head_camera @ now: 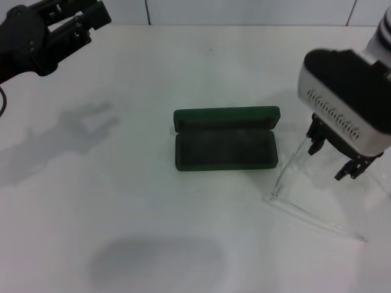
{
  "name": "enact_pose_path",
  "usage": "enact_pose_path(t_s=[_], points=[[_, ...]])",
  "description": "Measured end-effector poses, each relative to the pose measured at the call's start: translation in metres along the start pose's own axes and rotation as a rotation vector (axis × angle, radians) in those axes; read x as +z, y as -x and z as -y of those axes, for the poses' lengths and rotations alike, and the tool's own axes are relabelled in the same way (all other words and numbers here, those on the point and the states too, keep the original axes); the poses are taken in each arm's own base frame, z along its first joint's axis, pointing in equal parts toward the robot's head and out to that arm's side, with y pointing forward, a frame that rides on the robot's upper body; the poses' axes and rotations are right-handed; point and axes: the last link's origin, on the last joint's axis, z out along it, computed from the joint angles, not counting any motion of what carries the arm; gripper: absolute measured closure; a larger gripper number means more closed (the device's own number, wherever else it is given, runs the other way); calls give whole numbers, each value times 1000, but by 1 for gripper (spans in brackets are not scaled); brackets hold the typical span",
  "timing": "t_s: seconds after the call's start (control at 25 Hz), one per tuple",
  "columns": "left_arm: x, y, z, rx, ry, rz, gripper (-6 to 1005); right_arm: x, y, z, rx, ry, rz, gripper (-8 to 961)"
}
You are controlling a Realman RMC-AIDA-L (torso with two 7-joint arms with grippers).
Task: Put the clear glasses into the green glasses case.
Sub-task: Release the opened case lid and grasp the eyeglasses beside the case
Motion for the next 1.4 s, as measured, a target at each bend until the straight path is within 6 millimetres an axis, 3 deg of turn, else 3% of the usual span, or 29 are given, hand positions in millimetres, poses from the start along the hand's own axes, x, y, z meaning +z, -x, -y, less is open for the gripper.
enact_pose_path(t_s=[0.32, 0.96, 1.4], points=[[0, 1, 0, -1, 2, 3, 575, 4, 4, 8, -39, -43, -26, 396], [5, 12, 3, -15, -3, -16, 575, 27, 11, 21, -155, -66, -53, 396], [3, 18, 4, -12, -19, -38, 575, 32, 12, 22, -166, -53, -33, 398]])
